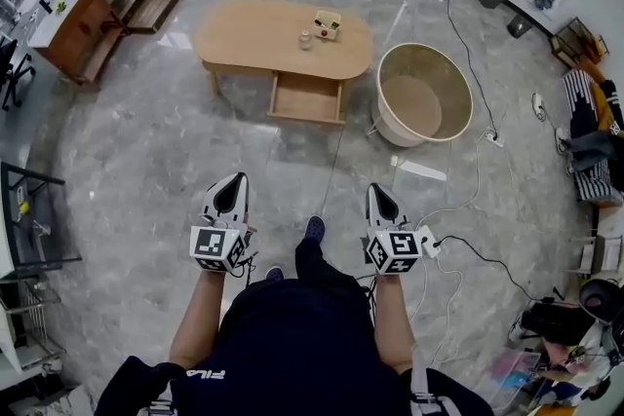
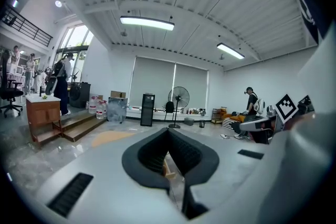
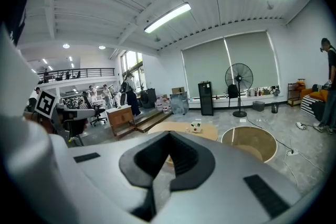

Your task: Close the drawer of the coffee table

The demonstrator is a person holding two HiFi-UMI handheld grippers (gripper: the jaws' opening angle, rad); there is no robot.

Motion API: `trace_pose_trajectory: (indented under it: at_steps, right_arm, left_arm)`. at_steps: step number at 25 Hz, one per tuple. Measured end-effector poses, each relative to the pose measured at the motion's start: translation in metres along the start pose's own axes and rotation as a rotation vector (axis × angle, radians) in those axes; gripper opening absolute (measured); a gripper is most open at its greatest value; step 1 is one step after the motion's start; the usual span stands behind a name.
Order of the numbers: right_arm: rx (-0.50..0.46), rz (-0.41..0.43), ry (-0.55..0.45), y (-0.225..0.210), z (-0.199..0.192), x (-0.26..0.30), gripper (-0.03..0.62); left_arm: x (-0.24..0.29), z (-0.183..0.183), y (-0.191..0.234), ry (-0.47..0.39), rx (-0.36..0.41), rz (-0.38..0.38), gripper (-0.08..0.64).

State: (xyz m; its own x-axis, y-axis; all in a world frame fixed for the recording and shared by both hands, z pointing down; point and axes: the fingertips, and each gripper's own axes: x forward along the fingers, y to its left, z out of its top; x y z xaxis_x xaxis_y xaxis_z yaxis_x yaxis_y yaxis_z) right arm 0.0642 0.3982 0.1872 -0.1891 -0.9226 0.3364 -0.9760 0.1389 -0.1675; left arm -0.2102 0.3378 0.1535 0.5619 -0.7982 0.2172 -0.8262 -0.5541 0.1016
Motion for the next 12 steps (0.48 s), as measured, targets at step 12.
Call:
trace_pose_trajectory:
  at_steps: [12]
  right_arm:
    - [-0.033,0.057,0.022,-0.064,0.037,0.076,0.026]
  left_arm:
    - [0.093,0.020,-0.002,-0.006,-0.013,0.058,0.025]
